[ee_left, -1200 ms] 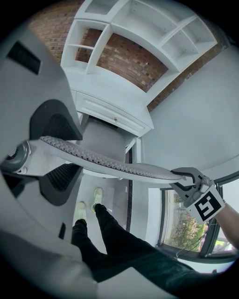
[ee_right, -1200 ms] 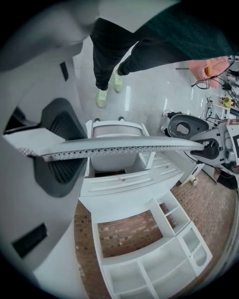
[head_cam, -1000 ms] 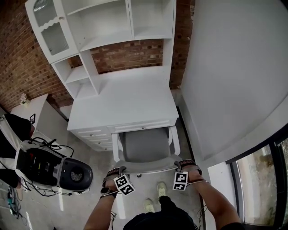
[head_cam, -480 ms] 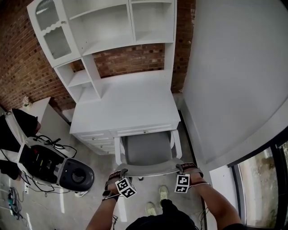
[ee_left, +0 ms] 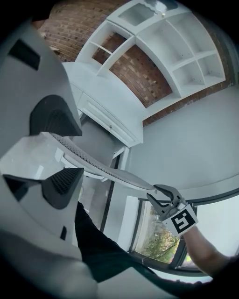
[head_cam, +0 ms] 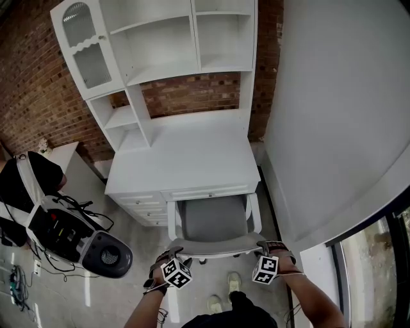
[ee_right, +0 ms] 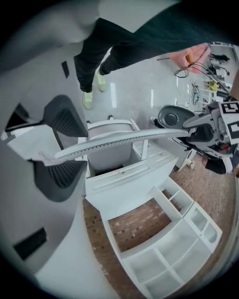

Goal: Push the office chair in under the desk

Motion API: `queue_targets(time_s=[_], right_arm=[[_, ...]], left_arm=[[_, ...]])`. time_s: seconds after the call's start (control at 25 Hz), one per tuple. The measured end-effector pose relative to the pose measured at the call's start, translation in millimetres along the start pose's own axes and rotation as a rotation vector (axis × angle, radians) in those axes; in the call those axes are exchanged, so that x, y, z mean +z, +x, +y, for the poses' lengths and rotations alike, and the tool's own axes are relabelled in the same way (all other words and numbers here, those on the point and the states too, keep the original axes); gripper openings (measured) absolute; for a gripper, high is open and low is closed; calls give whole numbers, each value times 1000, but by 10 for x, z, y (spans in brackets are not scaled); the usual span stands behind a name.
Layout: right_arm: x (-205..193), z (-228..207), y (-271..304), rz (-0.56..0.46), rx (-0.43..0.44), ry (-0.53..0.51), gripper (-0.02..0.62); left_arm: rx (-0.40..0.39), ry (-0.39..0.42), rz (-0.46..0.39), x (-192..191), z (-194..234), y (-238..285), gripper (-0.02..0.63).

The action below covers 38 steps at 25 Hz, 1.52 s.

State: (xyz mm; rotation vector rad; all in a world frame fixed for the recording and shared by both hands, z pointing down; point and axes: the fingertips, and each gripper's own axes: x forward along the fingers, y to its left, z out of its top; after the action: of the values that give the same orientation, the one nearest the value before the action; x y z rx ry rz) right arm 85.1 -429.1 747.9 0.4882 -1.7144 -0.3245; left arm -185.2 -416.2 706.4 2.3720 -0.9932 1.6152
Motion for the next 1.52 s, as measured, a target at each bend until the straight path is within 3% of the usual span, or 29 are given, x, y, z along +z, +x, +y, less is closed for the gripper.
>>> queue_targets(time_s=[0.12,0.4,0.56,0.72,0.96,1.24,1.52], right_arm=[[58,-60,-238,-32,-19,107,121],[393,-328,-735,-179,-98,320,43],[585,-631,-1010,-311,-105,542,25],[769,-914,-1281,-449,-135,714,20],[1024,-1329,-1770,-687,-168,926,15],[1263,-1674,-2312,-875,-190,1002,12],[1301,-1891,-2545,-922,-252,989,11]], left_arm=[[-38,-48,-37,81,-49,-144,215],[-123,-248,-212,425,-63,-501,193],[-231,-418,-353,768,-38,-677,178],[-266,-500,-488,1136,52,-951,132],[-241,-559,-690,1683,297,-1430,44],[-179,-639,-939,2090,627,-2119,17],[-15,-662,-973,2079,942,-2437,15]])
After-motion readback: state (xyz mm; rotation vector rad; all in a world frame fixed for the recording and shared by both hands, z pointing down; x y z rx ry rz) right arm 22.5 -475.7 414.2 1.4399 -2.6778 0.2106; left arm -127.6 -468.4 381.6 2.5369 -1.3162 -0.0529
